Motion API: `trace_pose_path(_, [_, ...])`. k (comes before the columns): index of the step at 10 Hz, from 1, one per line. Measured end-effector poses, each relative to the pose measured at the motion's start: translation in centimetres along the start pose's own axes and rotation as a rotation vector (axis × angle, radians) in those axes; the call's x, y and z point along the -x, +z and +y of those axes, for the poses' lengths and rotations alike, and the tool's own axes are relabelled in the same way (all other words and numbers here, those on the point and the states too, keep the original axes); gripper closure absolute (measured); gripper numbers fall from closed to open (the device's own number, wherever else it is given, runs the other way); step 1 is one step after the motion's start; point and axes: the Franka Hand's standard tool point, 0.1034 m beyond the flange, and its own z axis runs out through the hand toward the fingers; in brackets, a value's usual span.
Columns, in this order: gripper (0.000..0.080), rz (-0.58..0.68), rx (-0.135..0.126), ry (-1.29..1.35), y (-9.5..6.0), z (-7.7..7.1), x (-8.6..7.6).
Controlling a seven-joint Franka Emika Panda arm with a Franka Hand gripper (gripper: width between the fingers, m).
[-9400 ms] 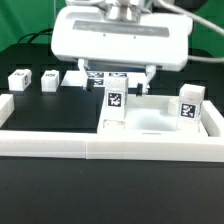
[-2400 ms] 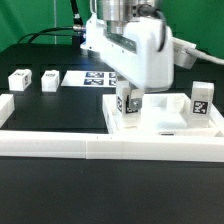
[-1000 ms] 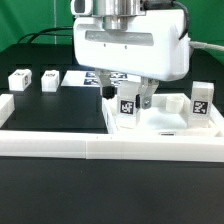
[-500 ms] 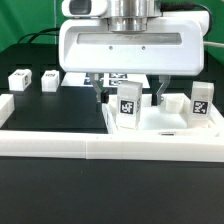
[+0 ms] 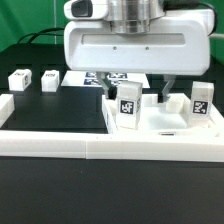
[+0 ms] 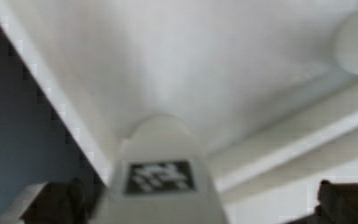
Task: Assemble square table
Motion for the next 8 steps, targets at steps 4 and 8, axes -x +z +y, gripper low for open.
trace_pose_path(4, [0.0410,0.010,0.004,0.065,0.23,0.36,-0.03])
trace_pose_path(8, [0.0506,0.012,0.007,0.363,0.22,0.87,-0.15])
